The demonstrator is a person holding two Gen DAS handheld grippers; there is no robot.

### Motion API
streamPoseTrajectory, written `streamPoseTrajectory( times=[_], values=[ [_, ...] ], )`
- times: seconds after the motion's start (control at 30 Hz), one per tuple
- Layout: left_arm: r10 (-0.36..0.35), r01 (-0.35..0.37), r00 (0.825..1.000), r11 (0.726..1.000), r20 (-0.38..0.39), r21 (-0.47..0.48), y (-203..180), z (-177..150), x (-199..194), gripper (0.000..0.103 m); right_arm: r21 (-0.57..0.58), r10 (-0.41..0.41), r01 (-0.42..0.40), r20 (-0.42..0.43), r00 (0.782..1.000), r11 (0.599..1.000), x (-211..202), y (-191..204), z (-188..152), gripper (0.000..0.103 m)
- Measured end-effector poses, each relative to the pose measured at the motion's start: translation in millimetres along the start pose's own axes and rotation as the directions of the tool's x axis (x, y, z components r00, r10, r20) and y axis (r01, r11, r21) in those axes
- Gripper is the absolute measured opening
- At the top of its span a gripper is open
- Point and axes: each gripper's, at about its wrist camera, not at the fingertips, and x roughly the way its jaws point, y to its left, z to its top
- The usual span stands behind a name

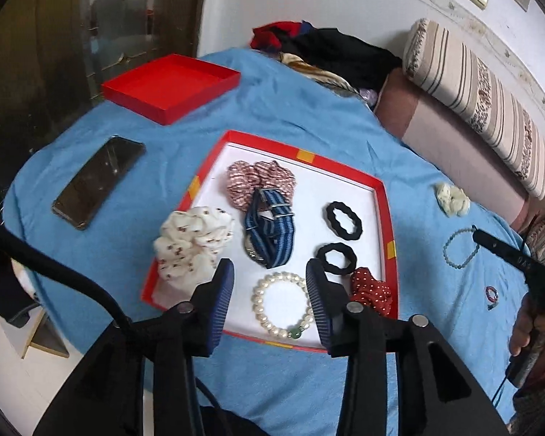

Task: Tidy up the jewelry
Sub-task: 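Carry pearl bracelet into tray with left tool while right tool grasps pale bead strand, then release pearl bracelet in tray with left tool while right tool drops bead strand there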

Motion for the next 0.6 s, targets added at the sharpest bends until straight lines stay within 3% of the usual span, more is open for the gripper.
streamPoseTrajectory(
  times=[0.23, 0.4, 0.5, 0.6],
  values=[
    [0.012, -0.012, 1.0, 0.998, 0.001, -0.054, 20, -10, -5, 0.04, -0.103, 0.111, -0.116, -0.057, 0.992, 0.988, 38, 79, 14, 0.006],
    [0.035, -0.035, 0.999, 0.997, -0.002, -0.063, 31, -15, -1, 0.04, -0.098, 0.21, -0.224, -0.138, 0.968, 0.97, 88, 121, 28, 0.006],
    [0.041, -0.042, 0.999, 0.996, -0.007, -0.077, 37, -17, 2, 0.04, -0.123, 0.21, -0.233, -0.174, 0.962, 0.965, 117, 141, 29, 0.006],
    [0.044, -0.045, 0.999, 0.995, -0.009, -0.086, 43, -17, 5, 0.04, -0.155, 0.15, -0.181, -0.195, 0.969, 0.971, 142, 148, 27, 0.007]
  ],
)
